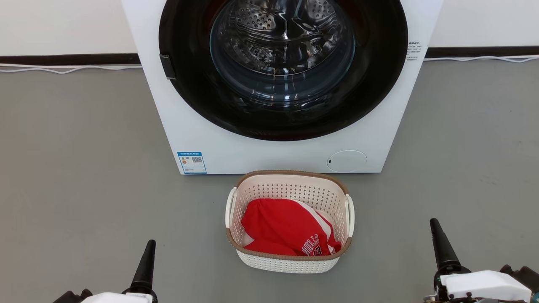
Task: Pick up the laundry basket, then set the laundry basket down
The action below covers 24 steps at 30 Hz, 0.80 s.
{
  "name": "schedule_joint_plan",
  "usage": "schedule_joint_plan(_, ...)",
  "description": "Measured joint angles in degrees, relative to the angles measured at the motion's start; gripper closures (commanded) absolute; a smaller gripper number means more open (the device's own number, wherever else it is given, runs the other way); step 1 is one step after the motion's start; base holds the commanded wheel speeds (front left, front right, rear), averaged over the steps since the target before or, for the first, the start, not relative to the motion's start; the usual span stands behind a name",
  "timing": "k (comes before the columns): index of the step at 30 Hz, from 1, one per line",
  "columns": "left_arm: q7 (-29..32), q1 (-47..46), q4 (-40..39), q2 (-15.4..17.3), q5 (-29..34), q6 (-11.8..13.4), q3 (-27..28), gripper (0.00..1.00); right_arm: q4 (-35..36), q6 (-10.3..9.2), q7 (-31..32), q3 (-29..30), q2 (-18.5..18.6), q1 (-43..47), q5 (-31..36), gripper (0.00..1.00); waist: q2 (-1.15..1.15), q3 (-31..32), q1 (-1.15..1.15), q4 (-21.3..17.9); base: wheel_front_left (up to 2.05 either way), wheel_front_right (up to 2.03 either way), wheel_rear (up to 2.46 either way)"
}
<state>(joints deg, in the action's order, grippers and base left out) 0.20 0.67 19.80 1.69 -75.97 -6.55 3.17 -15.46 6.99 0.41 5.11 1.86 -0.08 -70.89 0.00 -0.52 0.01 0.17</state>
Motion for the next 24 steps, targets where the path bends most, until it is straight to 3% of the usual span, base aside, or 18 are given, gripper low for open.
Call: schedule_joint_plan(24,-3.85,-0.08,-4.78,0.15,26.55,4.50,-3.46,0.00,1.75,0.05,-4.02,-4.01,1.12,-0.23,26.46,0.00,0.00,-0.16,0.00,0.06,0.00,0.00,0.00)
